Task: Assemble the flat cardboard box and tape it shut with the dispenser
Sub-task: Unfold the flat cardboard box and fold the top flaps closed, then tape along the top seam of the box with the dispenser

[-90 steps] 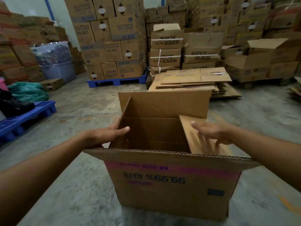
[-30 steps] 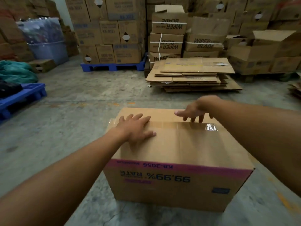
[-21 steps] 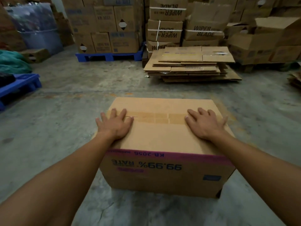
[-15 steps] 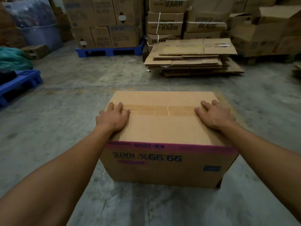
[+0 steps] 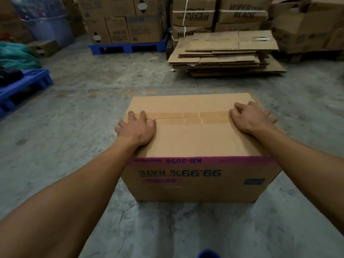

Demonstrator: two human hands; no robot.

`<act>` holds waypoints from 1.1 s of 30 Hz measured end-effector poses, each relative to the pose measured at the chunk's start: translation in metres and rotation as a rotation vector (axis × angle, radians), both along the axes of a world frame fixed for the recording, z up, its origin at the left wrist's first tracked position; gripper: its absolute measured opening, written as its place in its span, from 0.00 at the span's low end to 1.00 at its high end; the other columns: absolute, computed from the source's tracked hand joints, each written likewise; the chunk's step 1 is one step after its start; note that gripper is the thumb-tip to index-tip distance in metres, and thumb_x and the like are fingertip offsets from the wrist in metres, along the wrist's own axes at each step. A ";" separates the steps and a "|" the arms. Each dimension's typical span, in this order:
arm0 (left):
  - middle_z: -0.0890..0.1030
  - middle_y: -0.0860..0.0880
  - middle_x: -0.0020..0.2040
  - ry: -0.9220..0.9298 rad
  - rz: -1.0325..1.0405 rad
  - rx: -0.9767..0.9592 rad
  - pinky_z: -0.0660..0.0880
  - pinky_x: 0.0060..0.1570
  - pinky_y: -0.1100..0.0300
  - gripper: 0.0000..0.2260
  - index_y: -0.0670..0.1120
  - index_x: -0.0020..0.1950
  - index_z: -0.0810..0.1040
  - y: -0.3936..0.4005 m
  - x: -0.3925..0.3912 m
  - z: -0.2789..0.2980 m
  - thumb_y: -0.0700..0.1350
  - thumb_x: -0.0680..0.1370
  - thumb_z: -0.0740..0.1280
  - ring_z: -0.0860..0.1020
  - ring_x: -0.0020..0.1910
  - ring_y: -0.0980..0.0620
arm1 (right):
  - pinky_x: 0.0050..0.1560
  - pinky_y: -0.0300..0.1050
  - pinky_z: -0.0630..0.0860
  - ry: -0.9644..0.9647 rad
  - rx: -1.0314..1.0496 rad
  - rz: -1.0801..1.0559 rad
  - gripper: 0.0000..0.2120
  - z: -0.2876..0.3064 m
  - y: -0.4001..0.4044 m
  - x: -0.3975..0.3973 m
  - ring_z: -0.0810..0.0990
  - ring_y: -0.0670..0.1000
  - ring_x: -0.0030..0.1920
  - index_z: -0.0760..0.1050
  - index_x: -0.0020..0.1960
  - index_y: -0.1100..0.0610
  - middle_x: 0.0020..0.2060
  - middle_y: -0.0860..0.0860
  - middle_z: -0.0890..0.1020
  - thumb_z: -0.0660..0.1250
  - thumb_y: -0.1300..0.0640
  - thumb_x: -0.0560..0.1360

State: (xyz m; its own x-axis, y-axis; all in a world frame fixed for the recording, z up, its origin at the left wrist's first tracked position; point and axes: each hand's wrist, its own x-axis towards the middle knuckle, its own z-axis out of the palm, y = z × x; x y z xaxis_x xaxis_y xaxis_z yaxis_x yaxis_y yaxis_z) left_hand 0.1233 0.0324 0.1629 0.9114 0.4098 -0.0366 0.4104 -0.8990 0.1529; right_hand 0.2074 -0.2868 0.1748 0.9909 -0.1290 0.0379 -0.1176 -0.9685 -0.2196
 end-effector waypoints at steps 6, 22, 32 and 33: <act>0.51 0.43 0.80 -0.032 -0.019 0.028 0.55 0.68 0.35 0.31 0.55 0.78 0.52 -0.004 -0.005 -0.002 0.66 0.77 0.45 0.57 0.72 0.28 | 0.63 0.70 0.58 0.048 -0.008 -0.003 0.26 0.000 -0.001 -0.004 0.61 0.69 0.68 0.65 0.72 0.42 0.73 0.54 0.64 0.46 0.38 0.77; 0.58 0.39 0.78 -0.092 -0.385 0.079 0.54 0.74 0.43 0.28 0.46 0.78 0.58 0.002 -0.003 -0.003 0.59 0.81 0.48 0.56 0.76 0.39 | 0.36 0.49 0.70 -0.070 0.065 1.532 0.15 -0.109 0.079 -0.217 0.74 0.56 0.38 0.75 0.63 0.56 0.42 0.55 0.77 0.62 0.55 0.78; 0.51 0.46 0.80 -0.041 -0.424 0.074 0.43 0.74 0.38 0.31 0.54 0.79 0.52 -0.008 -0.005 0.000 0.65 0.79 0.47 0.48 0.78 0.38 | 0.63 0.54 0.69 0.677 -0.247 1.434 0.44 -0.184 0.020 -0.256 0.74 0.65 0.60 0.41 0.79 0.49 0.63 0.62 0.75 0.64 0.39 0.75; 0.51 0.46 0.80 -0.039 -0.423 0.077 0.44 0.74 0.37 0.31 0.54 0.79 0.52 -0.009 -0.004 0.000 0.65 0.79 0.47 0.48 0.78 0.38 | 0.63 0.54 0.68 0.711 -0.248 1.439 0.46 -0.184 0.022 -0.255 0.73 0.65 0.61 0.38 0.79 0.49 0.64 0.63 0.74 0.67 0.43 0.74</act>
State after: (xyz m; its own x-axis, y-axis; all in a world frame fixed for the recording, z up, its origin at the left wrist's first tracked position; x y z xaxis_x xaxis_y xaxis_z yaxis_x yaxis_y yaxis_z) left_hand 0.1189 0.0238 0.1630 0.9998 0.0002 0.0176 -0.0014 -0.9962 0.0871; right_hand -0.0476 -0.2651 -0.0089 0.1056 0.8090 -0.5782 0.8639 -0.3626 -0.3496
